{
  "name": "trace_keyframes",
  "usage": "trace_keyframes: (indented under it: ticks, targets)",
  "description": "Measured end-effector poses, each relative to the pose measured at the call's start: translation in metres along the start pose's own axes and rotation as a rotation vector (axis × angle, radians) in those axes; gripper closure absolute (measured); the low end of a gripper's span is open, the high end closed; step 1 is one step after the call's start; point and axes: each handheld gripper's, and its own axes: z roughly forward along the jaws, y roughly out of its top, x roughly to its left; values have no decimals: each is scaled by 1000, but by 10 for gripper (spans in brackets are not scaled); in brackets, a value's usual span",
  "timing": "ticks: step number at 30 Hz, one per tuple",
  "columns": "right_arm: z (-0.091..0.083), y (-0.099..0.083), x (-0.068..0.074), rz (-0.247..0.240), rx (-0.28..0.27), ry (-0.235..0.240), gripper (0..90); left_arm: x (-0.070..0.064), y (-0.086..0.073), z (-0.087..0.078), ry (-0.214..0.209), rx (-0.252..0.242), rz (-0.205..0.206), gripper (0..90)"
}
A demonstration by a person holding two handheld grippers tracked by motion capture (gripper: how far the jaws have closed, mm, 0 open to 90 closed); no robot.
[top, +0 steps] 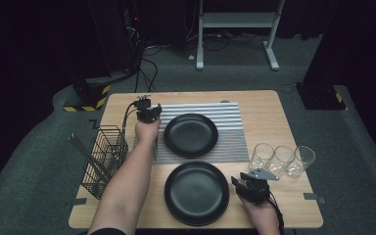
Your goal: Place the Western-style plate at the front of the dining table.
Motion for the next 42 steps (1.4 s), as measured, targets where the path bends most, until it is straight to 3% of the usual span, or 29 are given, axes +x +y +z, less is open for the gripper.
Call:
trace_keyframes:
  ticks: [7, 9, 12, 15, 21, 31, 34, 37, 42]
  targets:
    - [0, 0, 0, -1, 0, 4, 563, 2, -2, 4, 14, 9, -2, 826]
    - [0, 0, 0, -2, 0, 5, 562, 3, -1, 3, 42, 12, 14, 819]
    - [0, 0, 0, 0, 0, 4, 562, 6, 1, -3, 80, 11, 28, 700]
    - [1, 0, 0, -6, 0, 5, 563, 6, 0, -9, 83, 0, 33, 671]
    - [1, 1, 1, -12, -1, 3, 563, -3, -7, -22, 95, -4, 100, 671]
    - [1, 1, 1, -21, 2, 14, 562, -14, -18, -45, 85, -33, 108, 663]
    - [1, 1, 2, -22, 2, 14, 562, -20, -22, -54, 89, -47, 140, 663]
    - [2, 1, 1, -27, 2, 14, 562, -22, -28, -63, 99, -55, 118, 651]
    - [2, 2, 2, -24, 11, 11, 562, -23, -38, -74, 108, -59, 120, 625]
